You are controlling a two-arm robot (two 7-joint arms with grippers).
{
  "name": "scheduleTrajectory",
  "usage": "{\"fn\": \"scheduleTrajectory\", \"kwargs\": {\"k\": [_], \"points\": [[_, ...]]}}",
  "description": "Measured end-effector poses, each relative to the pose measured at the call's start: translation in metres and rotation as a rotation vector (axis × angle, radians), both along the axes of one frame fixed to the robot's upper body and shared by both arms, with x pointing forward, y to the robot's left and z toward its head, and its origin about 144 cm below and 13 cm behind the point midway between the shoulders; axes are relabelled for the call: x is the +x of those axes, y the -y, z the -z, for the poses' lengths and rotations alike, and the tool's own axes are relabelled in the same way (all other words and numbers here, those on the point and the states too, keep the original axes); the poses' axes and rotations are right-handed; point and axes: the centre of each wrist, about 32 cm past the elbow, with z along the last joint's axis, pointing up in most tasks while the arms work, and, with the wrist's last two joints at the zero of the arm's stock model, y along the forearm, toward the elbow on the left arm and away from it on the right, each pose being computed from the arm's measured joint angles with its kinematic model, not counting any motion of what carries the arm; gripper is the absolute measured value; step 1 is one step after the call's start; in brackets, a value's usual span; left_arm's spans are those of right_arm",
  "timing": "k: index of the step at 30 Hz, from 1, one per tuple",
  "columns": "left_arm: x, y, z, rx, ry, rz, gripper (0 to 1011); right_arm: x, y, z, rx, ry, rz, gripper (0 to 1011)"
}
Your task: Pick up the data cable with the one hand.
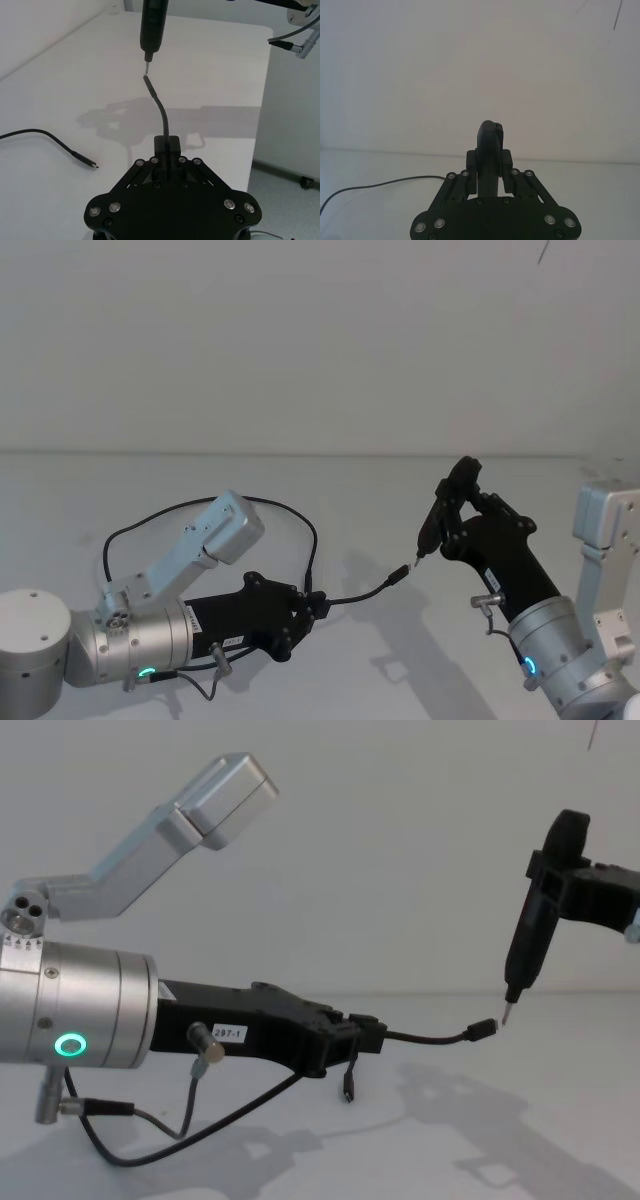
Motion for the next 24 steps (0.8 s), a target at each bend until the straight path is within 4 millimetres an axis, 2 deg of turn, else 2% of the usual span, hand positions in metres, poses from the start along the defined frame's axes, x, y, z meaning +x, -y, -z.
{"fn": "scheduleTrajectory", "kwargs": {"k": [24], "points": [[0.0,-0.0001,0.0,0.001,0.0,0.001,42,-0.0019,-0.0028,-0.0024,0.031,-0.022,-0.029,279]]}}
